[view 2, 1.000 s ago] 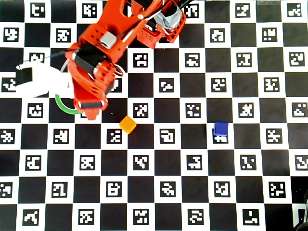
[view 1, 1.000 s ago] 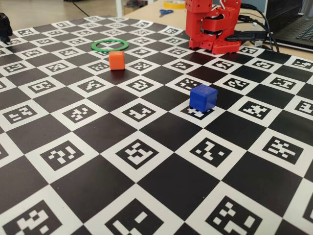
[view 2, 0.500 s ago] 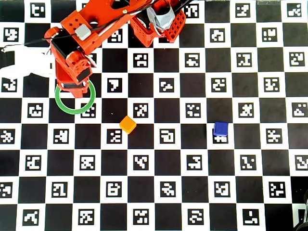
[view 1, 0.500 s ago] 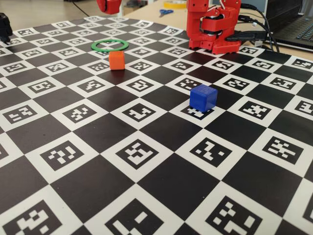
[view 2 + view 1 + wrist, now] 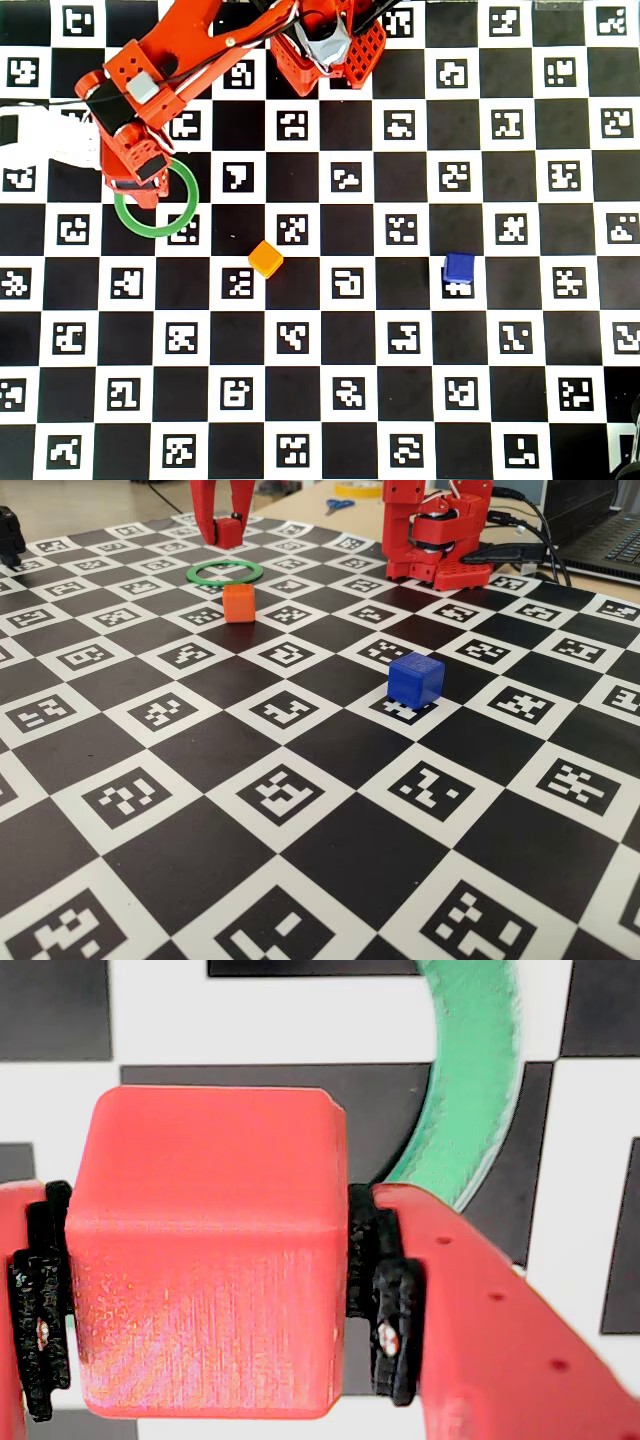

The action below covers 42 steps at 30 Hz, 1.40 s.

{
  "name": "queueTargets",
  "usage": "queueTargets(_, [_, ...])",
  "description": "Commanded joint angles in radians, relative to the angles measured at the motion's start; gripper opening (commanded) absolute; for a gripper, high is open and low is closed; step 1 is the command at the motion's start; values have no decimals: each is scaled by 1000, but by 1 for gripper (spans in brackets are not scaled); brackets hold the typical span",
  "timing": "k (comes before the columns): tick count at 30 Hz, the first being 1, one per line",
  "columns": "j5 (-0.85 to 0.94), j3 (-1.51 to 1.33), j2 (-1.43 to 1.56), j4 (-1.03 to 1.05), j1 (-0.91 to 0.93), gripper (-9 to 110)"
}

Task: Grab the red cube then put it in the green circle then put the blue cube on top and finally the orange cube on top

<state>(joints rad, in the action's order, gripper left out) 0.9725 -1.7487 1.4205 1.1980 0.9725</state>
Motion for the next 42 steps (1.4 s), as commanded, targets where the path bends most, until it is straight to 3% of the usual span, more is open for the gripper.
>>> queueTargets(1, [-17, -2, 17, -52, 17, 7])
queueTargets(42, [-87, -117, 17, -201, -31, 8])
